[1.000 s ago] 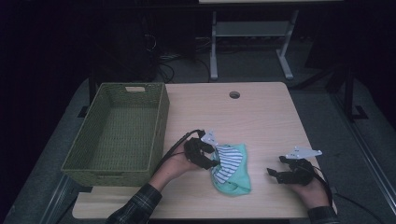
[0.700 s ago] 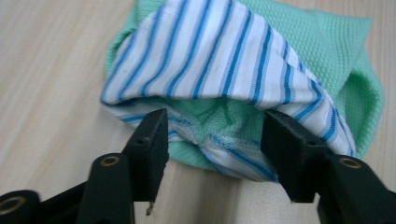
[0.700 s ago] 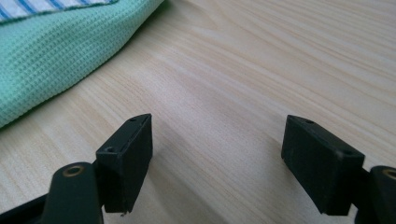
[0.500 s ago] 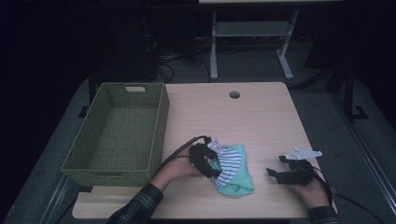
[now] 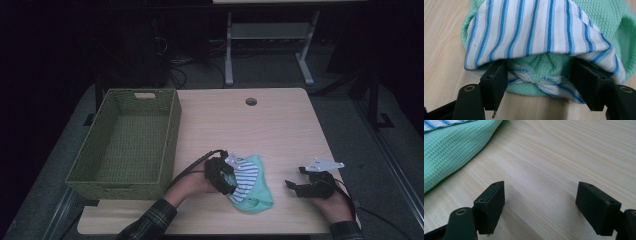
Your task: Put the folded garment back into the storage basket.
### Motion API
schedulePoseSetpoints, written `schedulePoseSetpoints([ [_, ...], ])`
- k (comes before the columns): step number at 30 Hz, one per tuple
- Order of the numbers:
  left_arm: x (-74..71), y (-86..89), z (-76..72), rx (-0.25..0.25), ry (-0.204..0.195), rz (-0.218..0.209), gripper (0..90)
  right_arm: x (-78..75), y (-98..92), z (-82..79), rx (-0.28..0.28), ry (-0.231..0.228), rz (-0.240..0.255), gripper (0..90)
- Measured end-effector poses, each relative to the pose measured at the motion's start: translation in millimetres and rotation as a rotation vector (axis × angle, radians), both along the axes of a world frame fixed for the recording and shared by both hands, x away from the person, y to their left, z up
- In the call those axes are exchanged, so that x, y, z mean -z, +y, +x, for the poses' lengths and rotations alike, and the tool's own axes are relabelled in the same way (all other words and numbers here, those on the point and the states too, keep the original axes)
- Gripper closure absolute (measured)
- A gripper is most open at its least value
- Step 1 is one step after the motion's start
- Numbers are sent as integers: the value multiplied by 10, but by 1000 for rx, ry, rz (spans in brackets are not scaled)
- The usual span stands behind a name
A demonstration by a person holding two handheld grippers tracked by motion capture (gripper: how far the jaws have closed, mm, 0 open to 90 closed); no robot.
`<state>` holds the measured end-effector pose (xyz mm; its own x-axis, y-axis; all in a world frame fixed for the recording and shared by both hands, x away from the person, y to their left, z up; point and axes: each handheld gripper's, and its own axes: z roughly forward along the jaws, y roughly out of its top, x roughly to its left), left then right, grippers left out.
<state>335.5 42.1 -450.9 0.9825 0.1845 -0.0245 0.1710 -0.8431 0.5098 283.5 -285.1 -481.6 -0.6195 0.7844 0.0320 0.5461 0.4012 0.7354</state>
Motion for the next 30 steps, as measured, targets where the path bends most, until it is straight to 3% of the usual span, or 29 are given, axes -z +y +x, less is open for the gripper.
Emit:
schedulePoseSetpoints([
  [3, -1, -5, -9, -8, 0, 0, 326, 0, 0, 0, 0, 0, 0, 230],
  [7, -7, -3, -22, -22, -5, 0, 423, 0, 0, 0, 0, 0, 1, 228],
  [11, -32, 15, -12, -36, 11, 1, 608, 3, 3, 3, -4, -1, 1, 217],
  [15, -41, 11, -4, -51, 11, 12, 709, 4, 8, 5, 2, 5, -1, 187],
  [20, -63, -48, -47, -65, -15, 54, 752, 5, 5, 10, 7, 7, -7, 168],
  [23, -73, -51, -37, -73, -1, 58, 754, 7, 8, 14, 14, 8, -6, 151],
  [25, -104, -32, -19, -83, 29, 48, 755, 7, 9, 15, 19, 12, -8, 144],
  [30, -230, 11, -19, -91, 53, 4, 754, 7, 9, 15, 19, 12, -8, 143],
])
